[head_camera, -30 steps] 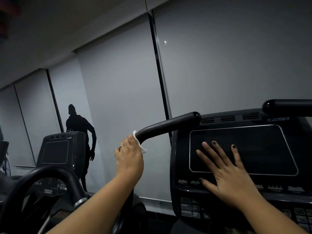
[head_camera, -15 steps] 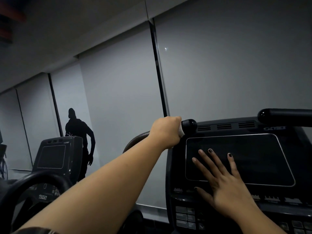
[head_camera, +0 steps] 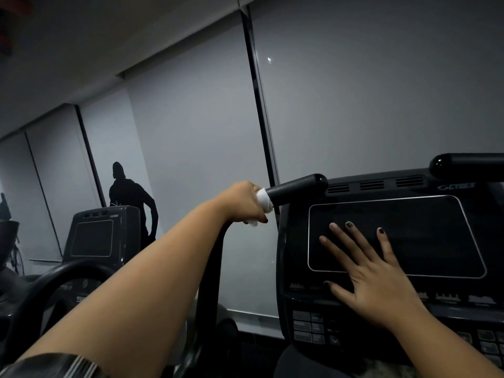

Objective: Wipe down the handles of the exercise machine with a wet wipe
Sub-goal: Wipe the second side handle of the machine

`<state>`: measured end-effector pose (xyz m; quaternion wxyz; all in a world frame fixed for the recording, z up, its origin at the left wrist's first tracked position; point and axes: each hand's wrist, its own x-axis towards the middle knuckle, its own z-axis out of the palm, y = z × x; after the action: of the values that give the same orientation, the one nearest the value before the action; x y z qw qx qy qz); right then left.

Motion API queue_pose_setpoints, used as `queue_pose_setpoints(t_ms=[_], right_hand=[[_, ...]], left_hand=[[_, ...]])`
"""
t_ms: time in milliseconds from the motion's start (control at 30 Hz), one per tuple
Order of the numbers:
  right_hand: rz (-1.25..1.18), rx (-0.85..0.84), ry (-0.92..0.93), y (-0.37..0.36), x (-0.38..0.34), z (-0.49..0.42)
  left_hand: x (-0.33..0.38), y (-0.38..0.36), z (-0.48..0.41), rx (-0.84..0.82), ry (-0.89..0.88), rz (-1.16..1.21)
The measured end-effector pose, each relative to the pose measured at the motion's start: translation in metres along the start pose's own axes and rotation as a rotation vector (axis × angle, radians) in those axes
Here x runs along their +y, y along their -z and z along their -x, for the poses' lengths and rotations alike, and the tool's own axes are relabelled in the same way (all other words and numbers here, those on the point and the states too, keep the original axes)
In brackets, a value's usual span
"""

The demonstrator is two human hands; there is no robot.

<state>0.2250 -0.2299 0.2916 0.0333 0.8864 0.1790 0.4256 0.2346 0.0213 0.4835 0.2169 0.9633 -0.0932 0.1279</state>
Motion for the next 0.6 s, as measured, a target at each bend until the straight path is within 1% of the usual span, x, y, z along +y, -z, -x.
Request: queue_pose_setpoints(t_ms=[100, 167, 267, 333, 400, 533, 600], right_hand=[[0.012, -0.01, -0.002, -0.001, 0.0, 0.0], [0.02, -0.021, -0.002, -0.001, 0.0, -0.001], [0.035, -0.031, 0.0, -0.001, -0.002, 0.0], [0.032, -0.031, -0.005, 0.0, -0.002, 0.001], [0.031, -0.027, -0.008, 0.0, -0.003, 0.0], [0.035, -0.031, -0.011, 0.001, -0.003, -0.001], [0.038, -0.024, -0.008, 0.0, -0.003, -0.001]], left_hand=[[-0.027, 0.003, 0.011, 0.048, 0.065, 0.092], [-0.047, -0.001, 0.023, 0.086, 0.132, 0.233], [-0.065, -0.017, 0.037, 0.219, 0.216, 0.423], [-0.07, -0.029, 0.037, 0.313, 0.252, 0.497], [-0.074, -0.036, 0.038, 0.399, 0.272, 0.502], [-0.08, -0.048, 0.048, 0.511, 0.259, 0.322], [-0.083, -0.057, 0.057, 0.55, 0.284, 0.266]])
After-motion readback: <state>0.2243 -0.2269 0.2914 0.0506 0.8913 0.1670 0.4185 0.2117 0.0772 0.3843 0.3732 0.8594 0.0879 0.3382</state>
